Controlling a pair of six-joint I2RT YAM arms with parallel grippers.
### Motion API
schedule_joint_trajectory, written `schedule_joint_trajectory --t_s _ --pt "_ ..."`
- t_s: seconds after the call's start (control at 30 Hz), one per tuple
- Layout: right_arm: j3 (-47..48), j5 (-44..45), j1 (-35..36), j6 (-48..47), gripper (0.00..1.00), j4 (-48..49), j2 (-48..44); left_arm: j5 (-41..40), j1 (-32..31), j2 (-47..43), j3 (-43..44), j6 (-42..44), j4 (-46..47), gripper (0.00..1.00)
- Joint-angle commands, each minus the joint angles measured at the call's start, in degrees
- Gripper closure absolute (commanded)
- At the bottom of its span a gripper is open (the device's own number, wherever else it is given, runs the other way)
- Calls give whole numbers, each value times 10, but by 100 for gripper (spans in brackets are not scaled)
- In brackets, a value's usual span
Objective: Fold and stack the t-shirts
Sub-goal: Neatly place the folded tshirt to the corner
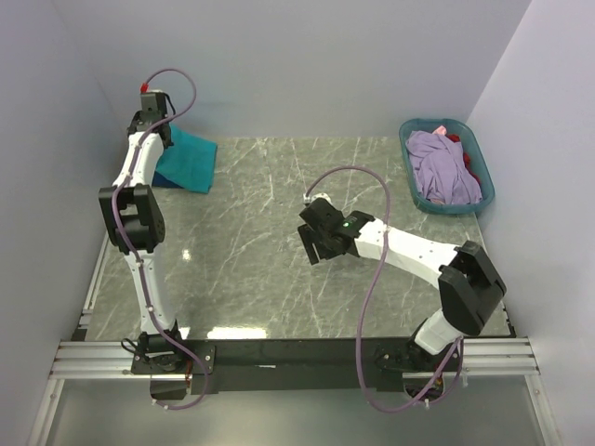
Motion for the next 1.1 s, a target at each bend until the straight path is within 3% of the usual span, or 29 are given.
schedule_joint_trajectory --t_s 0.0,0.2,0.5,0.97,1.03,1.07 --pt "39 18 -2 3 22 -25 18 -36 4 -17 41 57 18 99" --pt "56 18 -3 2 23 -38 29 -60 10 -20 46 89 43 99" --pt "64 19 -2 5 24 -54 38 -89 44 7 43 33 70 99" --pt "72 13 -3 9 25 -62 55 -45 74 57 40 -15 117 99" --pt "71 13 -2 7 25 -63 57 -36 77 60 25 -22 125 95" --pt "72 13 -2 6 25 -64 57 -39 79 65 22 -26 128 79"
